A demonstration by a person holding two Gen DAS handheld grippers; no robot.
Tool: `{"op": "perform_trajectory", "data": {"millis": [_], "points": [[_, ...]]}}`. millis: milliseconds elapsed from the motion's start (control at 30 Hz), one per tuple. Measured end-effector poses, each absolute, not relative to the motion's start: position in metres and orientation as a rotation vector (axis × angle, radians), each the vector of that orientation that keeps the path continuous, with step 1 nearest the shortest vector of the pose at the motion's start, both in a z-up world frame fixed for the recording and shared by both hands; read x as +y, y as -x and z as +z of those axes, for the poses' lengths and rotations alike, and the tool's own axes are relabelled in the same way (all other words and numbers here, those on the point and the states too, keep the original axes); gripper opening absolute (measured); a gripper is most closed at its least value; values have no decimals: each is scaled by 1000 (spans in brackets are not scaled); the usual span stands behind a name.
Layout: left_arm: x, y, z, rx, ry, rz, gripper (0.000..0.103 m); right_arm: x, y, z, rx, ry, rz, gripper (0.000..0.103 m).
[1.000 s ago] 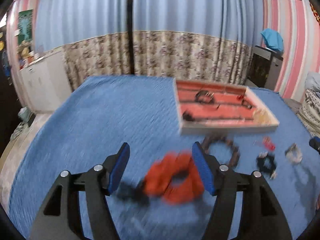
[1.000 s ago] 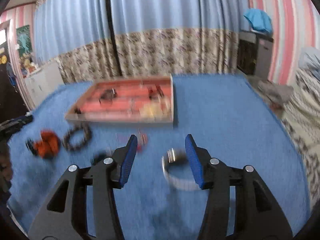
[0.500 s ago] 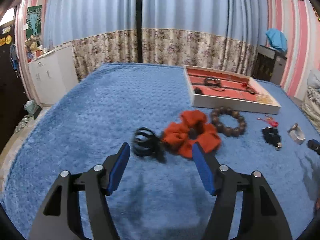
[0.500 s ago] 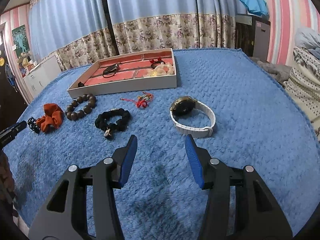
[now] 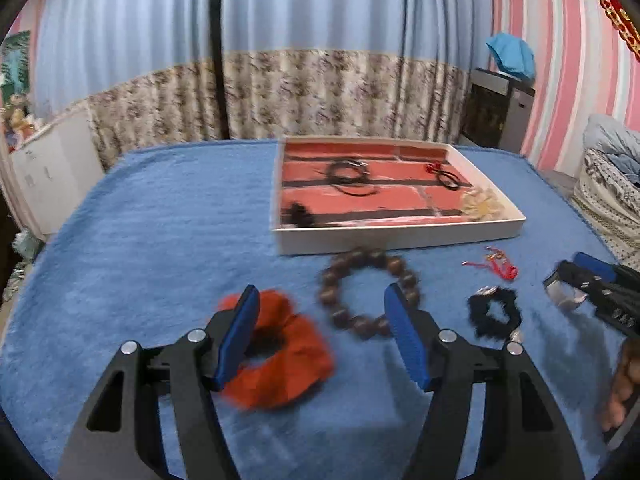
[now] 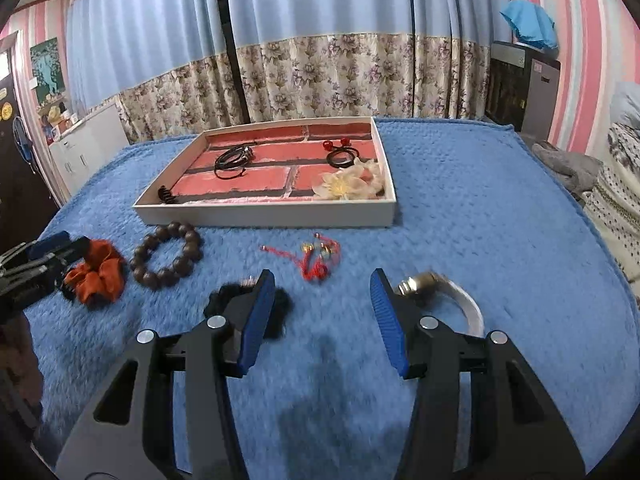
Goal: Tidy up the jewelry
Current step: 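Withdraw both open tools from the tray toward the remaining jewelry, then grasp the wooden bead bracelet with the left tool while the right tool grasps the red tassel charm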
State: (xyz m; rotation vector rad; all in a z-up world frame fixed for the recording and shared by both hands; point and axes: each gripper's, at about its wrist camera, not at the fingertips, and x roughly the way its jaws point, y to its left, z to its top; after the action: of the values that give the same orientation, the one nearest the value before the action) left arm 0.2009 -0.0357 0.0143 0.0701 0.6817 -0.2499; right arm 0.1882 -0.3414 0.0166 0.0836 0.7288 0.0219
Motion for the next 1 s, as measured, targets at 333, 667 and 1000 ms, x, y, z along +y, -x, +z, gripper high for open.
{"op": "perform_trajectory", "data": {"millis": [333,667,1000], "points": [[-90,-241,-26,783,-141,-295,64,-332,-245,-16,847,-66,29,45],[-98,-250,-47,851,-166,-349,55,-333,-254,-37,900,-49,12,35],[-99,-252,-48,846,-156,-363,20,-332,-253,-37,893,-57,48,8]]}}
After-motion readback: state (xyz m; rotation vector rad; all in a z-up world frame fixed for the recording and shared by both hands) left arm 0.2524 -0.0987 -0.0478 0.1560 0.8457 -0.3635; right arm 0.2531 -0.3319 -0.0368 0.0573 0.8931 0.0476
